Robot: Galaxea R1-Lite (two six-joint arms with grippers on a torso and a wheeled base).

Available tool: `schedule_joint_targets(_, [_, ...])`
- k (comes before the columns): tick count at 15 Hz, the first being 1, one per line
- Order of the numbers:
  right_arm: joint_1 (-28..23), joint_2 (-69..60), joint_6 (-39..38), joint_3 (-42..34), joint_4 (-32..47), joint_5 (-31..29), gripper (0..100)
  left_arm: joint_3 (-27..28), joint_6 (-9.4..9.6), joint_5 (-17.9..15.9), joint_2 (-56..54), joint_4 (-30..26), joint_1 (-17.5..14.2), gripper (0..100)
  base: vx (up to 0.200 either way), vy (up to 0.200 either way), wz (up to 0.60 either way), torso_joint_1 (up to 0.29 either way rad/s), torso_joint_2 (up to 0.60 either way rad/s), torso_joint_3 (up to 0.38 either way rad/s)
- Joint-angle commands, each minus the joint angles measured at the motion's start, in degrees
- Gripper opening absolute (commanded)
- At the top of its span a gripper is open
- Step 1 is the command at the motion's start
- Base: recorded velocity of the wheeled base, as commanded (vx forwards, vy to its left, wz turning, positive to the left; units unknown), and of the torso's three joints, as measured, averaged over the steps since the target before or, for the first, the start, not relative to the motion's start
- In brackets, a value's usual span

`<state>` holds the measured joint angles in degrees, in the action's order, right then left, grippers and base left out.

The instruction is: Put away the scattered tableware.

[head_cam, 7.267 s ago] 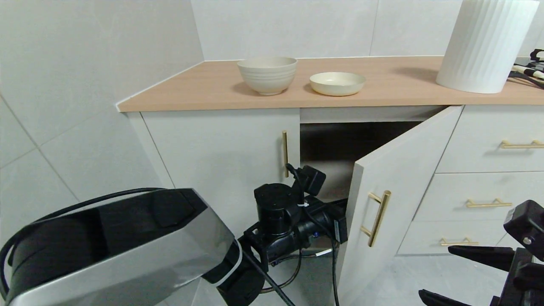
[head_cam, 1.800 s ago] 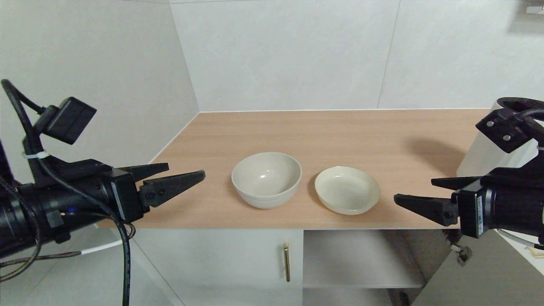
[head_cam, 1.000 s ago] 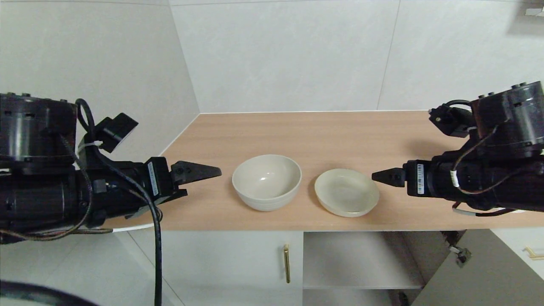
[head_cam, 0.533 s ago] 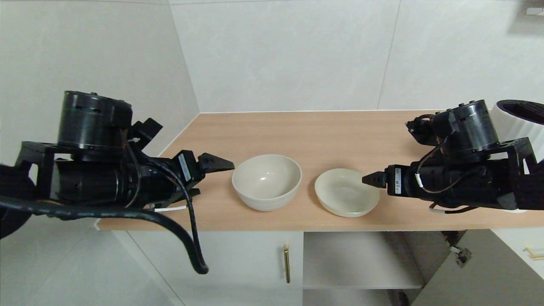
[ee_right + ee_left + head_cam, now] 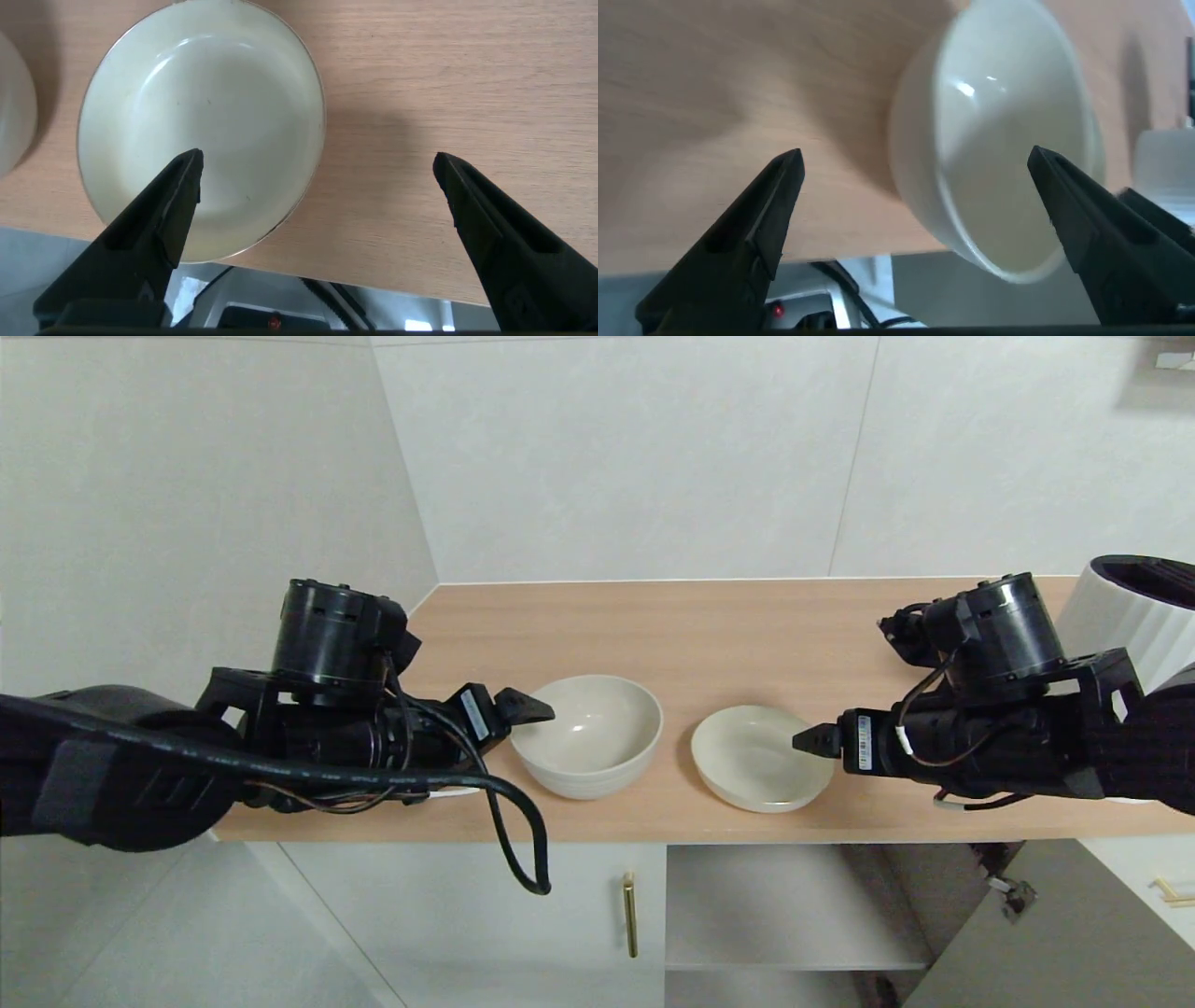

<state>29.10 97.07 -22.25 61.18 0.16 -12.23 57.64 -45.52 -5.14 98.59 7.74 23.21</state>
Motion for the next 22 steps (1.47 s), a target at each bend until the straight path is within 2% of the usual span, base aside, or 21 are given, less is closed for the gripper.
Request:
schedule_joint_targets(1, [0.1, 0.1, 0.0, 0.0, 0.0, 0.0, 100, 0.0, -0.01, 0.1, 1.8, 0.2, 0.1, 100, 0.0, 0.0, 0.0, 0.0, 0.0, 0.0])
schedule_joint_targets(4, [0.1, 0.1, 0.0, 0.0, 0.0, 0.0, 100, 0.0, -0.01, 0.2, 2.0, 0.6, 0.1, 100, 0.0, 0.0, 0.0, 0.0, 0.0, 0.0])
schedule_joint_targets(5, [0.1, 0.1, 0.0, 0.0, 0.0, 0.0, 100, 0.0, -0.01, 0.4, 2.0, 0.7, 0.1, 0, 0.0, 0.0, 0.0, 0.0, 0.0, 0.0])
schedule_joint_targets(14, [0.1, 0.1, 0.1, 0.2, 0.0, -0.2, 100, 0.0, -0.1, 0.9, 0.9, 1.0, 0.1, 0, 0.0, 0.0, 0.0, 0.0, 0.0, 0.0])
schedule_joint_targets(16, [0.1, 1.3, 0.1, 0.3, -0.2, -1.7, 100, 0.0, -0.1, 0.8, 0.3, 1.0, 0.1, 0, 0.0, 0.0, 0.0, 0.0, 0.0, 0.0])
schedule_joint_targets(19, [0.3, 4.5, 0.5, 0.0, -4.9, -6.5, 100, 0.0, -0.1, 0.8, 0.2, 1.0, 0.1, 0, 0.0, 0.0, 0.0, 0.0, 0.0, 0.0])
schedule_joint_targets(22, [0.3, 5.5, 0.4, 0.2, -5.1, -7.2, 100, -0.1, -0.1, 0.8, 0.2, 1.0, 0.1, 0, 0.0, 0.0, 0.0, 0.0, 0.0, 0.0])
